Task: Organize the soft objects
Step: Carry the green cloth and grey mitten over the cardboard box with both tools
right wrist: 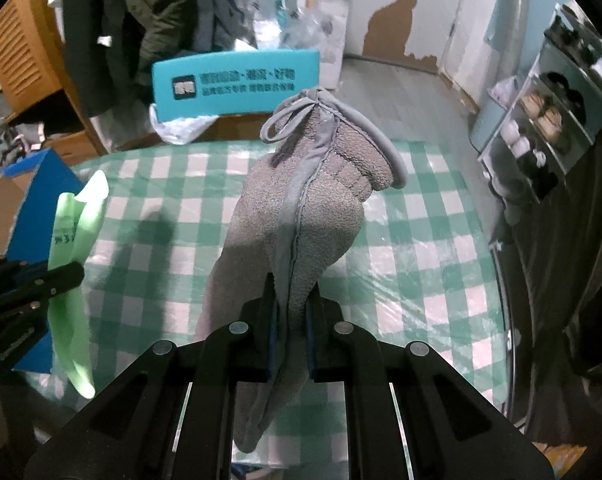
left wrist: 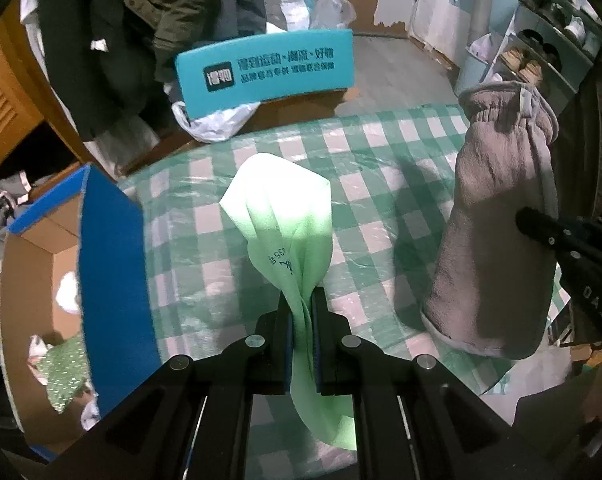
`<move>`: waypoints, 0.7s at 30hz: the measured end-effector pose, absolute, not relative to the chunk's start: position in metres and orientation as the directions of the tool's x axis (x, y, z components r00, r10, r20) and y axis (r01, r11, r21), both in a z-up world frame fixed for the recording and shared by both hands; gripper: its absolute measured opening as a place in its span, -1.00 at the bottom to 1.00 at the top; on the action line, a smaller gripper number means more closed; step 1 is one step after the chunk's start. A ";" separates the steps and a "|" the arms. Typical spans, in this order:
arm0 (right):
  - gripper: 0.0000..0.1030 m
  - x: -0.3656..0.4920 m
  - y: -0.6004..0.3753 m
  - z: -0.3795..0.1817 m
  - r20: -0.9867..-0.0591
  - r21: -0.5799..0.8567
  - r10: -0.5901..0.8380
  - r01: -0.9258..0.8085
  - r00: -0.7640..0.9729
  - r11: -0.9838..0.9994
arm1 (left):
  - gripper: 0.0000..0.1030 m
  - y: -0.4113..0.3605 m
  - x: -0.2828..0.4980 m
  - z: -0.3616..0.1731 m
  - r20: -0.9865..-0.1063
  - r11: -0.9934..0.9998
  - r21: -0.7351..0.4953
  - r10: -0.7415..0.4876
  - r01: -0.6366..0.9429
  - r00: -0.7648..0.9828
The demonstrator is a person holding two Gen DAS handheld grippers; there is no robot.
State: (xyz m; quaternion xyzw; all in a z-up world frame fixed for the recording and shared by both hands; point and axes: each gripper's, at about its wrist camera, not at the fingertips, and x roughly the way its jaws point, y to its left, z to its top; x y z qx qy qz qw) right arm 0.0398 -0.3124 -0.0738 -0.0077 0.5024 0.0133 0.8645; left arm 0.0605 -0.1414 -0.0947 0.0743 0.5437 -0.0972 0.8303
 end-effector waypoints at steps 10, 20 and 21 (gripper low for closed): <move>-0.82 0.033 -0.283 -0.042 -0.835 0.007 0.069 -0.115 0.546 0.993 | -0.85 -0.114 0.048 -0.067 -0.890 0.976 0.051 -0.052 0.211 0.454; -0.82 0.031 -0.247 -0.018 -0.808 0.014 0.125 -0.193 0.576 0.981 | -0.85 -0.079 0.037 -0.040 -0.861 0.984 0.074 -0.019 0.161 0.509; -0.82 0.031 -0.243 -0.015 -0.805 0.014 0.130 -0.200 0.578 0.980 | -0.85 -0.075 0.036 -0.038 -0.858 0.985 0.074 -0.017 0.156 0.513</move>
